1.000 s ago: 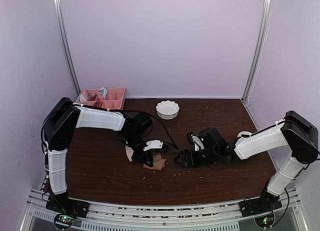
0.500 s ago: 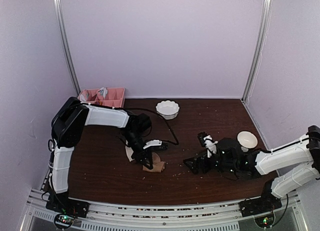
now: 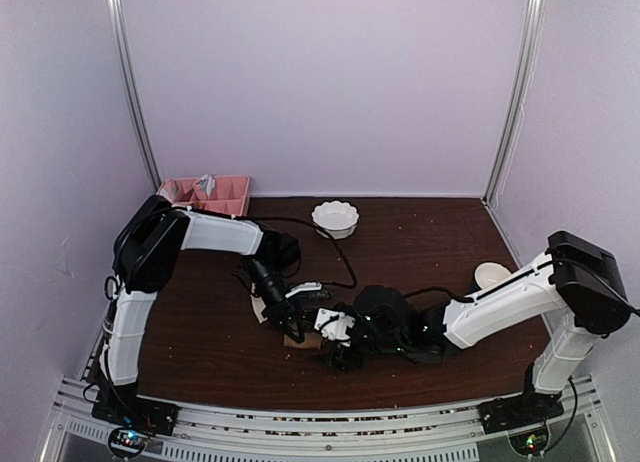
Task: Roll the socks
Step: Roll the sock at the center of the board.
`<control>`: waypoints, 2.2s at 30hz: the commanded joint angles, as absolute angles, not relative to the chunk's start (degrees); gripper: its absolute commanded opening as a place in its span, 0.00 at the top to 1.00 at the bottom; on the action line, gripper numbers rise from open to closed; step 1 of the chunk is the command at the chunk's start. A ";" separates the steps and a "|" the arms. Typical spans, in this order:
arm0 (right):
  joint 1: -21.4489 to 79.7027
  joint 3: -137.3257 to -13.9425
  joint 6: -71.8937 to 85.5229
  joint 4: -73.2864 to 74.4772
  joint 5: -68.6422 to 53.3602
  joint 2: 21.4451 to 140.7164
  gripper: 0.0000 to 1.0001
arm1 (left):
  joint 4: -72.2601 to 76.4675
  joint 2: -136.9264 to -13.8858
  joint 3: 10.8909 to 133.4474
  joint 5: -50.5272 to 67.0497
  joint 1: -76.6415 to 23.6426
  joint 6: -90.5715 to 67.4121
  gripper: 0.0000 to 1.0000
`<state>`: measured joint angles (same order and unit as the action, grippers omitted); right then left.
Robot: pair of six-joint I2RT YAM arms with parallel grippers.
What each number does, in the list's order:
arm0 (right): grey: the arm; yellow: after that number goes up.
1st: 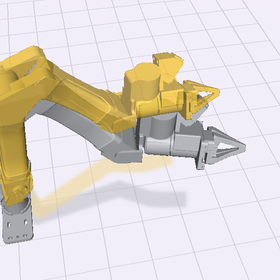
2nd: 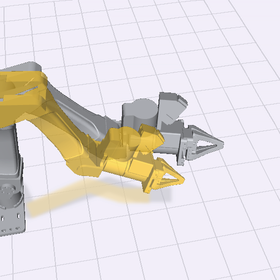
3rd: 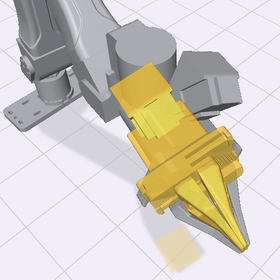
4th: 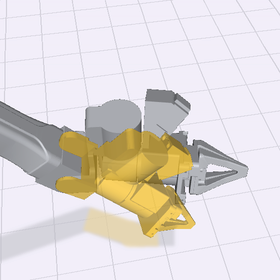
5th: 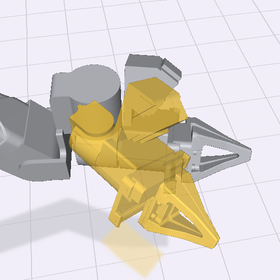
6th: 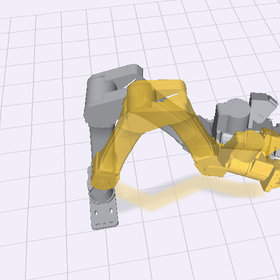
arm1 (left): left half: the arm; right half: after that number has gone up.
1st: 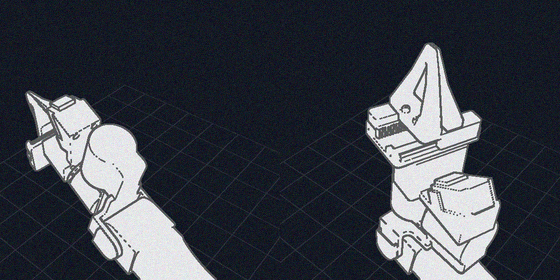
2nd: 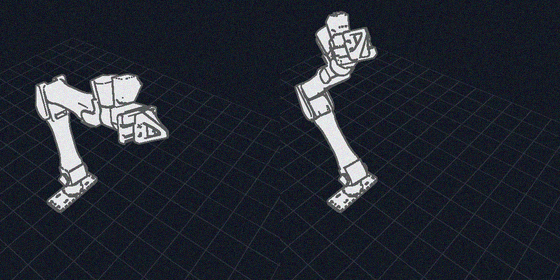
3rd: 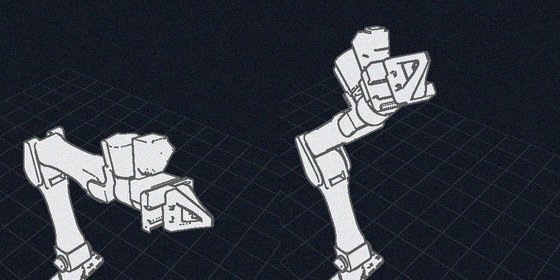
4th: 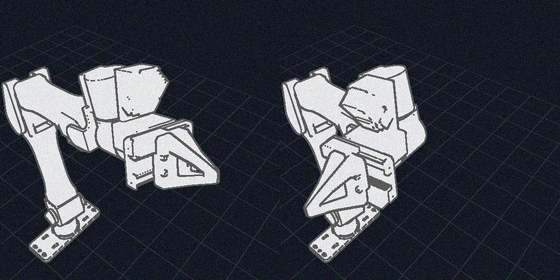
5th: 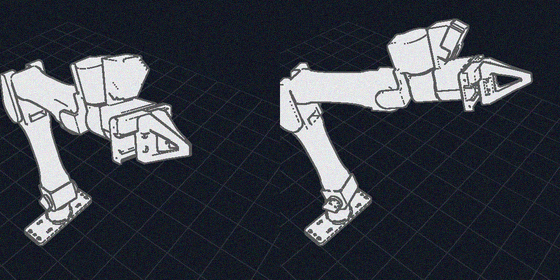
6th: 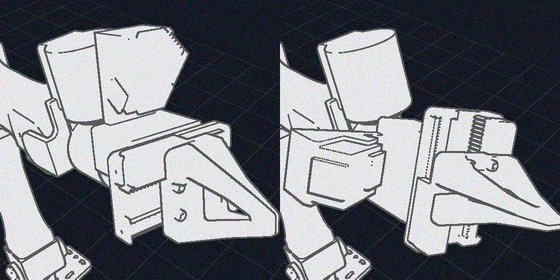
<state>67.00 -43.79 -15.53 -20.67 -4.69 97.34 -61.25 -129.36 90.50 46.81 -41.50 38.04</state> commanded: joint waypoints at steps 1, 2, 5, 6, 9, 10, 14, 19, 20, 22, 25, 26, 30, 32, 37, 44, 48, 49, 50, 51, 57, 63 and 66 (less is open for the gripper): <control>67.12 -49.88 -24.67 -17.56 -3.70 102.59 0.23 | -63.16 -132.26 90.48 44.37 -41.66 39.16 0.94; 67.05 -50.67 -25.18 -17.05 -3.53 103.68 0.25 | -63.38 -132.20 90.49 44.50 -41.67 39.27 0.94; 67.03 -51.60 -26.83 -16.02 -3.41 105.79 0.32 | -63.88 -131.97 90.44 44.95 -41.66 39.80 0.94; 67.06 -51.67 -27.07 -15.90 -3.22 106.30 0.34 | -64.02 -131.86 90.42 45.04 -41.66 39.93 0.94; 66.93 -51.66 -27.88 -15.92 -2.72 107.45 0.36 | -64.23 -132.00 90.54 45.02 -41.66 40.12 0.93; 66.92 -51.86 -28.13 -15.59 -2.60 107.79 0.37 | -64.31 -132.01 90.67 45.00 -41.66 40.14 0.93; 66.73 -53.26 -29.31 -14.56 -1.71 109.75 0.42 | -65.00 -132.30 91.03 45.40 -41.66 40.67 0.90; 66.26 -54.73 -29.29 -12.98 -2.53 111.61 0.56 | -65.74 -132.55 91.44 45.74 -41.66 41.25 0.89; 66.26 -54.90 -29.23 -12.56 -2.82 111.93 0.60 | -65.82 -132.66 91.49 45.77 -41.66 41.28 0.88; 66.09 -55.14 -28.84 -11.66 -3.14 112.65 0.69 | -66.36 -132.78 91.72 45.86 -41.66 41.54 0.87; 65.64 -55.79 -27.23 -9.47 -3.95 113.88 0.80 | -67.19 -132.60 92.10 46.00 -41.45 42.23 0.81; 65.44 -55.81 -26.19 -8.78 -4.45 114.20 0.82 | -67.30 -132.32 92.04 46.14 -41.22 42.46 0.78; 64.40 -56.18 -22.34 -5.21 -7.97 115.11 0.91 | -65.73 -128.73 90.06 46.76 -39.43 42.66 0.03; 64.01 -56.42 -20.09 -3.10 -9.94 114.86 0.96 | -63.04 -125.43 88.07 46.38 -38.24 41.28 0.02; 62.96 -57.83 -14.99 3.01 -14.77 114.26 1.00 | -53.39 -114.93 82.56 39.52 -36.96 35.41 0.02; 62.13 -61.00 -9.15 10.51 -21.48 115.32 1.00 | -45.79 -104.20 77.37 30.57 -36.24 31.91 0.02; 59.41 -65.34 -4.43 15.17 -27.45 118.96 1.00 | -41.71 -99.95 73.12 29.08 -35.65 31.66 0.02; 58.41 -66.65 -2.71 15.77 -29.21 119.90 1.00 | -40.31 -98.36 71.64 28.29 -35.67 31.39 0.02; 57.41 -67.46 -0.85 16.39 -31.30 121.03 1.00 | -38.92 -96.69 70.53 26.98 -35.60 30.93 0.02; 56.38 -68.24 0.73 16.95 -32.99 121.94 1.00 | -37.73 -94.84 69.89 25.07 -35.64 30.33 0.02; 52.59 -69.92 9.62 19.14 -38.98 125.66 1.00 | -36.63 -94.92 71.15 8.77 -34.93 22.35 0.02; 50.99 -69.85 17.96 18.30 -44.11 127.22 1.00 | -37.49 -95.57 67.67 15.46 -37.41 31.67 0.02; 50.23 -69.00 21.44 15.85 -47.51 128.33 1.00 | -32.61 -90.58 60.72 17.68 -41.92 37.64 0.02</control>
